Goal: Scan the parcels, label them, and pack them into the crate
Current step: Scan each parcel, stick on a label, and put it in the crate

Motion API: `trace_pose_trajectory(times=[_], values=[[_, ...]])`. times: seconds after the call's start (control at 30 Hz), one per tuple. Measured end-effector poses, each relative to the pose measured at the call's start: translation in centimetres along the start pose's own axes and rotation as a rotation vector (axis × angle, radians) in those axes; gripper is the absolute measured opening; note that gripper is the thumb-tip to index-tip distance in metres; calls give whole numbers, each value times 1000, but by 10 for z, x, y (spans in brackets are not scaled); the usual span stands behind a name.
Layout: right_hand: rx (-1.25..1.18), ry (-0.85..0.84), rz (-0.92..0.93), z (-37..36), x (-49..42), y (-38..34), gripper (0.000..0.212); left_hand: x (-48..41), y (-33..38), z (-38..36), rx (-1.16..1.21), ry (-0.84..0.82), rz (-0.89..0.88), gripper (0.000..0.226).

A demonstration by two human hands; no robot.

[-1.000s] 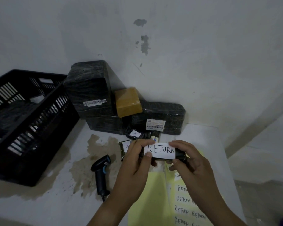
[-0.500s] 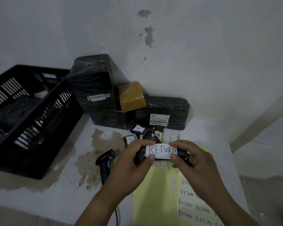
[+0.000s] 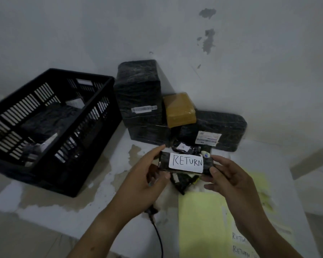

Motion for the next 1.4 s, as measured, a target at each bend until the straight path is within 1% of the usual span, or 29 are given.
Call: trace_pose_trajectory(times=[0.13,0.2,0.27,0.37,0.47,0.57,0.67,0.73,0.8,0.9,0.97,1.03,1.1,1.2,1.3,1.4], values=[[-50,-14,-22,-53,-2,0,27,15,-24,88,-205,52,-88,49],[-71,-28,-38,-88,-3,2,29,28,-36,149,-318,109,-138,40],[-87,-42,-71,-128,-6,5,29,43,-53,216,-459,191,-175,37],[-22,-93,-81,-199,-16,3,27,61,-96,314,-598,286,-119,39],[39,-143,-42,-273,-32,-11,28,63,-140,381,-743,239,-77,46],[77,-220,11,-343,-49,-27,31,57,-176,422,-865,103,-29,48],[195,-312,123,-406,-68,-44,30,53,-205,444,-977,-28,-12,41],[297,-369,201,-444,-85,-55,29,45,-212,451,-1047,-97,-55,42],[410,-437,262,-482,-102,-59,29,32,-215,455,-1092,-189,-88,54],[612,-542,272,-534,-125,-41,30,17,-229,469,-1132,-264,-55,75],[709,-605,265,-564,-135,-20,29,15,-238,476,-1108,-235,-56,79],[693,-642,218,-588,-142,1,26,16,-241,476,-1075,-164,-132,76],[643,-650,151,-609,-149,20,20,17,-241,476,-1048,-109,-199,72],[641,-624,99,-636,-155,47,12,14,-242,477,-1029,-83,-226,73],[737,-595,184,-660,-155,63,9,12,-243,476,-1014,-81,-224,74],[878,-616,288,-678,-153,74,6,11,-248,477,-1005,-96,-187,77]])
Point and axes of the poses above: each hand's wrist, its own x-axis away from the middle knuckle, its own z-axis out of the back of the hand, y = z × x, the point moved 7 cm from there along -x, towards the middle knuckle, and after that the axes turned 2 degrees about x, right-handed, at the moved point
